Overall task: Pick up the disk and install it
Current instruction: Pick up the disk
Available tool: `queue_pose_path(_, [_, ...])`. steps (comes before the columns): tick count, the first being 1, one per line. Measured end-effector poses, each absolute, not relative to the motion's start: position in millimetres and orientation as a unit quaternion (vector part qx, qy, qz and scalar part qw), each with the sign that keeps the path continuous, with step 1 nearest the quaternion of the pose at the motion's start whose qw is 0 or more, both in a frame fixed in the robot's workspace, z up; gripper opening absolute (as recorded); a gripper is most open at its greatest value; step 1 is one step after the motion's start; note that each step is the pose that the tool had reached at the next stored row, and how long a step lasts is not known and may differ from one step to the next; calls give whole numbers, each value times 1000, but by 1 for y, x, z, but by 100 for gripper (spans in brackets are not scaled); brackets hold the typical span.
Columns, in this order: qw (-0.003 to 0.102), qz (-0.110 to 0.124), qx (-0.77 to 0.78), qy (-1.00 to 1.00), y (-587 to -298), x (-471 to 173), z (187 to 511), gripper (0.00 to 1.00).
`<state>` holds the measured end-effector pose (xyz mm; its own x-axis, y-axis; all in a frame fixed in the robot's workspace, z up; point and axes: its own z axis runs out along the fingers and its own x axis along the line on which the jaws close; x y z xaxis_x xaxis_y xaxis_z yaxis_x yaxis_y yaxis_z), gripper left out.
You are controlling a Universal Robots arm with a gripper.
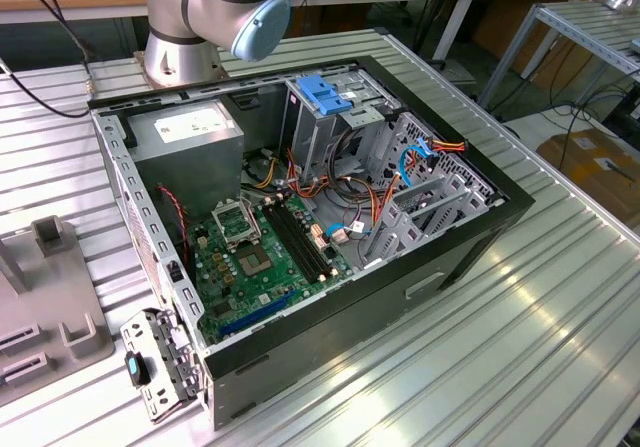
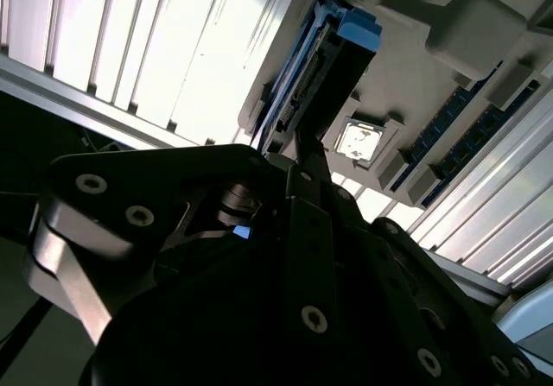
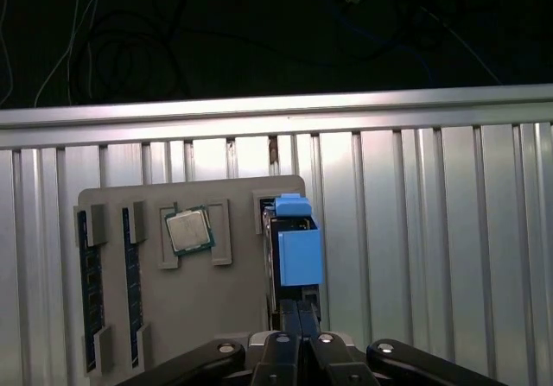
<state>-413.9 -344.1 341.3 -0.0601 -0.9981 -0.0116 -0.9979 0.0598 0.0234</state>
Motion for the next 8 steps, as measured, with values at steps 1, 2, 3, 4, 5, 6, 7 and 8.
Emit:
queue_pose_path(1, [4, -13, 686, -728, -344, -414, 341, 11])
queue_pose_path(2, [4, -13, 686, -728, -344, -414, 341, 11])
queue_pose_path(3, [4, -13, 686, -728, -344, -414, 341, 17])
queue_pose_path(4, [4, -13, 686, -728, -344, -414, 341, 24])
queue_pose_path(5, [4, -13, 686, -728, -344, -414, 341, 24])
queue_pose_path(6, [4, -13, 686, -728, -344, -414, 341, 29])
queue_pose_path(7, [4, -12, 686, -728, -344, -414, 341, 36])
queue_pose_path(8, [4, -12, 686, -728, -344, -414, 341, 36])
